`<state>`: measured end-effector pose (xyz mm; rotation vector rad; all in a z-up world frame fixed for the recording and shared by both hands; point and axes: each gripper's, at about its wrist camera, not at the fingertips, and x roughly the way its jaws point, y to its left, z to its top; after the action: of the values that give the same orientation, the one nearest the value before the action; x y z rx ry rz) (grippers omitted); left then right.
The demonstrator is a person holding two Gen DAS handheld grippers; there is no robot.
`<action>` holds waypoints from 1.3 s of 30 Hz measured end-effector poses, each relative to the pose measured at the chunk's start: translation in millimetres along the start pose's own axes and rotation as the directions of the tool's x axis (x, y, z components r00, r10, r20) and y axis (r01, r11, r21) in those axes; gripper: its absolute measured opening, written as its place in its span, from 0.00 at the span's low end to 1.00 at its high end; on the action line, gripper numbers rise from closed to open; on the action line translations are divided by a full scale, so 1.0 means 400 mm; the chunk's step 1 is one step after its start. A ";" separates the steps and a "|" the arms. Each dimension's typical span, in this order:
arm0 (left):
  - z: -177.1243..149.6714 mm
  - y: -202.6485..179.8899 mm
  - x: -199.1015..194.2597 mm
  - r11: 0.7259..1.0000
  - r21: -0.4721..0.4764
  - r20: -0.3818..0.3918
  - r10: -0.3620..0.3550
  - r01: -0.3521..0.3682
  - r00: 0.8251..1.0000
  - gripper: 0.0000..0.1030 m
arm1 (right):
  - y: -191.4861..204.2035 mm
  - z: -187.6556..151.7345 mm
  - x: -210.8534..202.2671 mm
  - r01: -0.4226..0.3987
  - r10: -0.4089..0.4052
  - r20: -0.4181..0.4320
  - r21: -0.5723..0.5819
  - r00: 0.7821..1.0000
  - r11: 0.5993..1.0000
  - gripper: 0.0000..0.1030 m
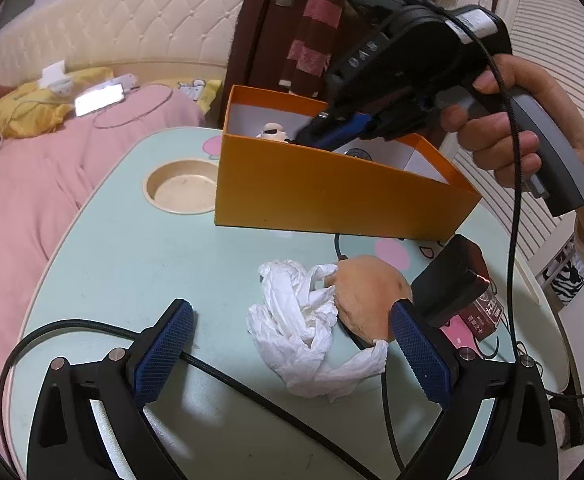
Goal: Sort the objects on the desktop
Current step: 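Grasp the pink egg-shaped object in the orange box with the right tool, then lift the pink egg out and set it on the desk, right tool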
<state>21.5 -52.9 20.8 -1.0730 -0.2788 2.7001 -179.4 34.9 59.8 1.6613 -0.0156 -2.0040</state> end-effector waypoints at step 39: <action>-0.001 0.006 -0.013 1.000 -0.013 0.001 -0.016 0.016 1.000 0.96 | -0.033 -0.206 -0.278 -0.032 0.036 0.244 -0.020 0.969 0.999 0.22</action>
<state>25.2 -56.7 23.6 -1.0685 -0.3038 2.6883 -97.8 117.3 136.5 1.3851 -0.1153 -2.1647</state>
